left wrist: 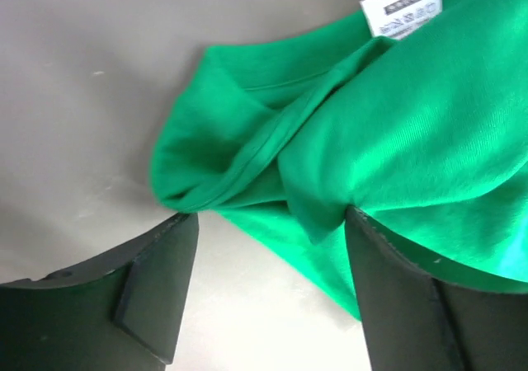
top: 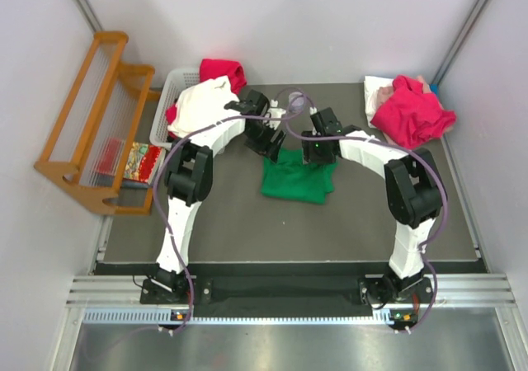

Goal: Fold and stack the t-shirts
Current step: Fold the tshirt

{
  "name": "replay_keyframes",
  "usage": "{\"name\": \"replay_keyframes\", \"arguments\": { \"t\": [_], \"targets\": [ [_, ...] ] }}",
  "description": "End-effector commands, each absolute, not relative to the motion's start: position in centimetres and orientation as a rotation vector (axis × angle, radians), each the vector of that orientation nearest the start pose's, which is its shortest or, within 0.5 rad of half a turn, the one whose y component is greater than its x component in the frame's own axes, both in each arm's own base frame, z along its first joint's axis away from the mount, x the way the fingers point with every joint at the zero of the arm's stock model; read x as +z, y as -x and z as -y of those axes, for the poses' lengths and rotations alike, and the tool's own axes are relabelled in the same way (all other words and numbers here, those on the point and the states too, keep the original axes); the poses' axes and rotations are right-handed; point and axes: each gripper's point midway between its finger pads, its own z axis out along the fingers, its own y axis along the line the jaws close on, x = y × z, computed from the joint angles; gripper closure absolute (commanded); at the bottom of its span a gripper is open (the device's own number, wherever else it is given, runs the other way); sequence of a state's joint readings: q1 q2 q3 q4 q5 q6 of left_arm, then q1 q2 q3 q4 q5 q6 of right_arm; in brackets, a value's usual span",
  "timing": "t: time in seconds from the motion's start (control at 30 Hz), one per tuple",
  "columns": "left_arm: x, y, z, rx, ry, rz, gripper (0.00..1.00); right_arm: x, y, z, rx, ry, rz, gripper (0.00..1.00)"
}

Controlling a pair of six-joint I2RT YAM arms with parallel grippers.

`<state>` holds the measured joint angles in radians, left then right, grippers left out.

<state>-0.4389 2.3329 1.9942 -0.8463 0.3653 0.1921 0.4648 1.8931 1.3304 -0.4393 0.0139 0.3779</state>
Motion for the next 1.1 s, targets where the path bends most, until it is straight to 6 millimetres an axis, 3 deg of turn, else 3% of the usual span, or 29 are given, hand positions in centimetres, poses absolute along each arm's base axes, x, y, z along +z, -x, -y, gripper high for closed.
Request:
{"name": "replay_keyframes", "arguments": {
  "t": [0.0,0.13,0.33,0.4,0.47,0.57,0.6,0.63,0.73,0.9,0.97,1.07],
  "targets": [
    [6.7,-45.4,26.7,-0.570,-0.904,-2.501,0.20,8.4,-42.9,-20.6,0.281,0.088,-2.497,0.33],
    [9.6,-45.2,27.1,-0.602,-0.895,-2.448,0.13,10.3,-44.1,-19.4,0.204,0.070,-2.456,0.22],
    [16.4,-43.7,26.9,-0.627,-0.861,-2.320,0.04,12.6,-44.7,-17.2,0.061,0.044,-2.414,0.19],
    [17.6,-43.1,26.5,-0.621,-0.850,-2.303,0.03,12.9,-44.6,-16.3,0.010,0.026,-2.410,0.20],
    [20.4,-42.2,26.1,-0.615,-0.837,-2.254,0.02,13.4,-44.1,-15.8,-0.002,-0.002,-2.410,0.21],
    [24.8,-40.9,24.9,-0.597,-0.809,-2.187,0.02,15.2,-42.2,-17.3,0.154,0.005,-2.397,0.24],
    [26.0,-40.6,24.5,-0.601,-0.795,-2.161,0.01,15.2,-41.4,-18.6,0.238,0.031,-2.390,0.25],
    [28.0,-40.1,23.8,-0.600,-0.757,-2.117,0.01,16.5,-40.5,-19.9,0.294,0.059,-2.361,0.26],
    [30.8,-39.1,21.6,-0.582,-0.675,-2.056,0.01,16.8,-38.7,-22.4,0.368,0.133,-2.385,0.25],
    [31.2,-37.2,19.0,-0.483,-0.637,-2.050,0.01,16.4,-36.9,-26.2,0.498,0.240,-2.402,0.25],
    [30.7,-36.3,18.3,-0.459,-0.640,-2.062,0.01,15.7,-36.5,-27.9,0.574,0.274,-2.412,0.25],
    [30.8,-35.4,17.6,-0.442,-0.642,-2.059,0.01,13.6,-37.0,-28.8,0.581,0.284,-2.456,0.26]
  ]
}}
